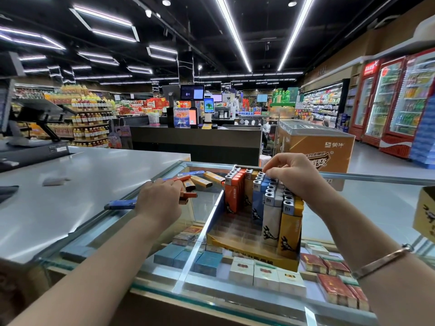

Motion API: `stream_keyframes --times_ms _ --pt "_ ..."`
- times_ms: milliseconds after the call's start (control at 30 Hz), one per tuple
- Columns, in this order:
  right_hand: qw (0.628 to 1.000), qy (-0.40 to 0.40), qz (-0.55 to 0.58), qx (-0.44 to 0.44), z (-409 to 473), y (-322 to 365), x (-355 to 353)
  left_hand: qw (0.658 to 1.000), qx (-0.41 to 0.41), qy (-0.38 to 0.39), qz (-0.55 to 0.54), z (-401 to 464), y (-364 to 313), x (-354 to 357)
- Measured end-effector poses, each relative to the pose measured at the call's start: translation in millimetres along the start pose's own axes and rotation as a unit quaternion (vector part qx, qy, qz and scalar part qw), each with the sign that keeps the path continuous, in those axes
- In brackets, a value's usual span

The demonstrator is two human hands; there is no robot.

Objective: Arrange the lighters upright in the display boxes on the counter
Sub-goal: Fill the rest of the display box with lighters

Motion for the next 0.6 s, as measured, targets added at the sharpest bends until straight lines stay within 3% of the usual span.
stream_keyframes --times_ms 200,433,600 --pt "1.000 0.001 -0.001 -0.002 0 0 0 0.999 -0.017 -0.028 0.005 -2 5 -12" --pt "1.000 0.002 -0.008 -0.002 0 1 0 0.997 -0.041 0.046 -0.038 1 10 1" --pt "1.000 0.003 -0.013 -0.004 1 1 0 0.988 -0.014 0.105 -0.111 0 12 8"
Point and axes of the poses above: each hand's wrist, its own z-axis towards the middle knuckle, its own x-axis out of the palm, y = z × x, the point moved 3 cm from there along z, towards the middle knuckle, and after that the axes turned 13 degrees about -x, right-handed, at the moved point
